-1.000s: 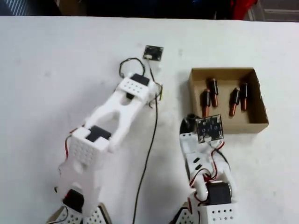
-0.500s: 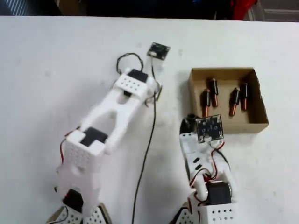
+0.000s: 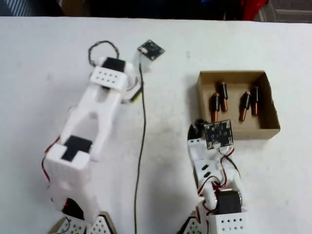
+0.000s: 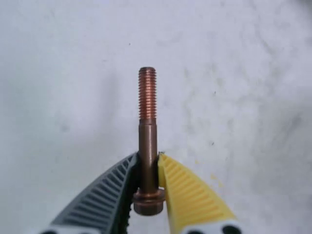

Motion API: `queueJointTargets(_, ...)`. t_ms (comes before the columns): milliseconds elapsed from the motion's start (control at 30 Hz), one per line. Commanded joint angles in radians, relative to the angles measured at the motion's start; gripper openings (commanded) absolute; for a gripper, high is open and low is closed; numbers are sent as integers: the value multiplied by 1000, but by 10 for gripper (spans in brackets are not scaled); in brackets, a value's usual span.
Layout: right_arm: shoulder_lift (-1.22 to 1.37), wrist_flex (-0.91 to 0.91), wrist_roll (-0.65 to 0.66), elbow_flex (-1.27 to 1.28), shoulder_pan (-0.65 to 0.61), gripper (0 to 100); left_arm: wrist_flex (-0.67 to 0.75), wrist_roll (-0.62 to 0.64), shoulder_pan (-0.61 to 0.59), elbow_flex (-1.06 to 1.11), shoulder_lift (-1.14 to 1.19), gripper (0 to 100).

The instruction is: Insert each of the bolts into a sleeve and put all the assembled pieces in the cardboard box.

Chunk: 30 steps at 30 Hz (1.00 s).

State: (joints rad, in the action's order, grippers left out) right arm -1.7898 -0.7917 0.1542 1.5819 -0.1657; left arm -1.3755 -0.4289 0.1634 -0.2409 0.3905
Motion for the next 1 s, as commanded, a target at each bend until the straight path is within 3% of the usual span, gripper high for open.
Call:
queueJointTargets(0,-12,24,-6,0,2,16,-97,-117,-8,-21,-127,21)
queueJointTargets(267,-12,21,-6,0,1,16,-255,-305,-22,-20,-142,21)
queueJointTargets(433,-12,21,-6,0,-1,16,-273,-433,-71,32,-148,20)
queueJointTargets(533,-12,21,-6,0,-1,16,-249,-502,-111,110,-150,20)
queueJointTargets(733,-12,22,-6,0,-1,16,-150,-522,-179,212,-150,20)
queueJointTargets(967,-12,22,-6,0,-1,16,-5,-698,-196,341,-150,20)
